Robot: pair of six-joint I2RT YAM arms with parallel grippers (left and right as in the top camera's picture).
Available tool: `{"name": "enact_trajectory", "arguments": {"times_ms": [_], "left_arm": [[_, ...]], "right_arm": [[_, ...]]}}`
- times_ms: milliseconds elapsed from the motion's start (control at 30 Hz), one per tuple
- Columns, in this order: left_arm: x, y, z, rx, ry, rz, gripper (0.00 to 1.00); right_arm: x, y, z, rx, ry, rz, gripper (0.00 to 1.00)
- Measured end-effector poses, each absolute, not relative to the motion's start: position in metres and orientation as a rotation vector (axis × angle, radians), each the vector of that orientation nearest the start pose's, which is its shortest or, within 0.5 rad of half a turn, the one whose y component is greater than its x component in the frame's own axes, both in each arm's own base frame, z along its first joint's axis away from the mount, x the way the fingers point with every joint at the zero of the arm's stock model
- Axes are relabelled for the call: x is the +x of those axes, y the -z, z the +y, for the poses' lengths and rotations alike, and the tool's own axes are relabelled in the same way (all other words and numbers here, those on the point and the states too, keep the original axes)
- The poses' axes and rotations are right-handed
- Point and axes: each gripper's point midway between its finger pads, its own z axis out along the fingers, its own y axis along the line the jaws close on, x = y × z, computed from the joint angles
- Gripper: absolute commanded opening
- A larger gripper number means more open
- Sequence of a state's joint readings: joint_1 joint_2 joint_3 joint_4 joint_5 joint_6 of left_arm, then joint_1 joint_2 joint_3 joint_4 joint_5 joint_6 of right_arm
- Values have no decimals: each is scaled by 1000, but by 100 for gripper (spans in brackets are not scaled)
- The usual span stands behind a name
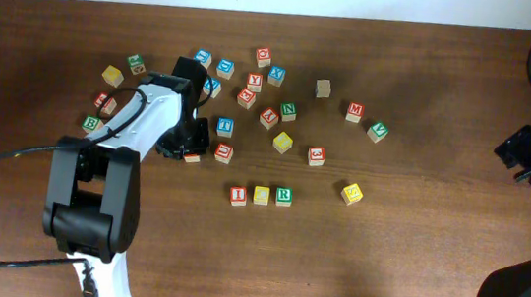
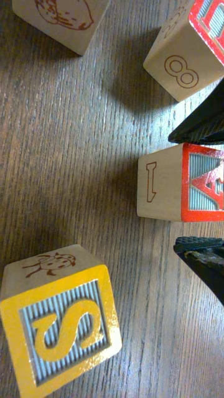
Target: Spell out ICRA
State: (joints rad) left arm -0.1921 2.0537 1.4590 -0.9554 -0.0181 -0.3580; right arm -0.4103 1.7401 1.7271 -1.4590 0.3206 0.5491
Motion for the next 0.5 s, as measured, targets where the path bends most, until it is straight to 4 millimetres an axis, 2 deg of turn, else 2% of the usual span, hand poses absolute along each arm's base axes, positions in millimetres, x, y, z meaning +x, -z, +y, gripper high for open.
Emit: {"name": "enact_trajectory", "arguments": {"times_ms": [267, 367, 500], "left_arm": [[376, -14, -70, -259, -17, 3115, 37], [377, -14, -71, -258, -13, 3107, 30], [379, -14, -72, -253, -6, 3102, 29]], "right_arm": [[284, -195, -183, 1398, 471, 2637, 98], [284, -195, -183, 1399, 471, 2637, 98], [284, -195, -183, 1398, 471, 2637, 98]]}}
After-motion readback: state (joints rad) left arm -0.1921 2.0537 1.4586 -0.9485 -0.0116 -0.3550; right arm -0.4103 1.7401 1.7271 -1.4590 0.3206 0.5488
